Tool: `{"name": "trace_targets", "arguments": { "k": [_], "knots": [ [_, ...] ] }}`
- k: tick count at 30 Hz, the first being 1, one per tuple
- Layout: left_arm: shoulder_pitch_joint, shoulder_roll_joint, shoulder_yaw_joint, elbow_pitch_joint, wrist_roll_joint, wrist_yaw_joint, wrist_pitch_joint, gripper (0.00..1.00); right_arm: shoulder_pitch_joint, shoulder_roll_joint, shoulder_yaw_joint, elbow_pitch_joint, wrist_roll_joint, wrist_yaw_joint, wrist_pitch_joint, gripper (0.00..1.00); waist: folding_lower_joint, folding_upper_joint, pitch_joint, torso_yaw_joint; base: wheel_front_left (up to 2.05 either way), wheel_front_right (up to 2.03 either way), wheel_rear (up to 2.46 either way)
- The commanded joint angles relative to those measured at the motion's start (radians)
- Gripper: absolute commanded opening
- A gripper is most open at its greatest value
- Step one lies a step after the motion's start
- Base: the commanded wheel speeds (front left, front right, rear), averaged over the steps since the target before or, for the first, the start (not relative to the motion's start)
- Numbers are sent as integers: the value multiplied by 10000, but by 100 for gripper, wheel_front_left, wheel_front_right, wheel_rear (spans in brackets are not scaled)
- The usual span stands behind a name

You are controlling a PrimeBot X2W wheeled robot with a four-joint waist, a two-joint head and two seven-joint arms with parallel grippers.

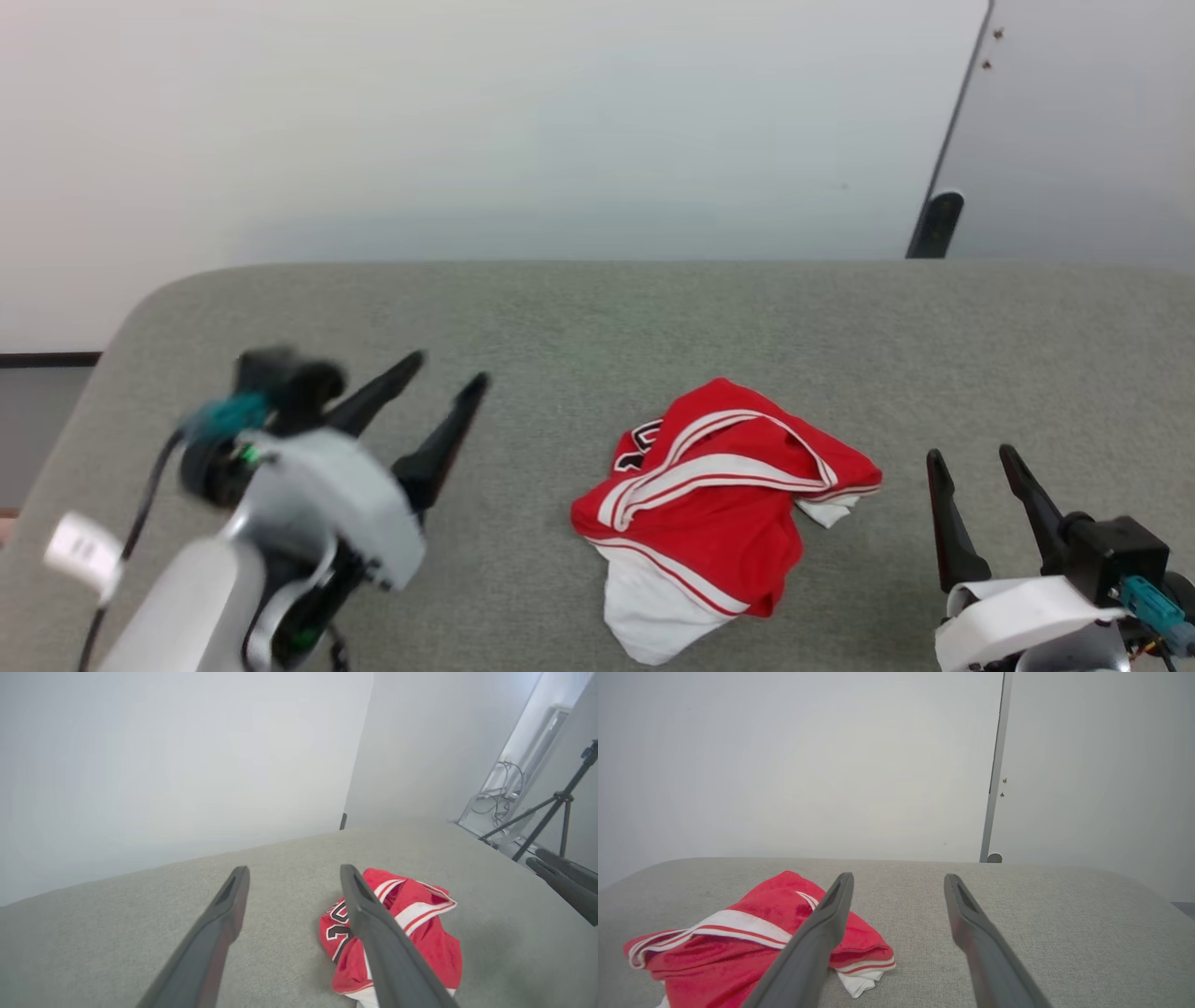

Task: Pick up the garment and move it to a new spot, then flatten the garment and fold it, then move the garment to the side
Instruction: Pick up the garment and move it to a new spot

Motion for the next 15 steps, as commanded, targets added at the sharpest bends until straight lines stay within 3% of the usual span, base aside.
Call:
{"name": "trace_targets", "arguments": {
  "k": [1,15],
  "knots": [
    [355,19,152,-56,26,113,-311,100,149,19,-35,-33,-49,-10,-27,100,0,0,-128,145,0,0,0],
    [3006,272,1639,398,449,771,-3942,100,500,-101,-428,108,-174,-10,-245,100,0,0,-360,602,0,0,0]
  ]
}}
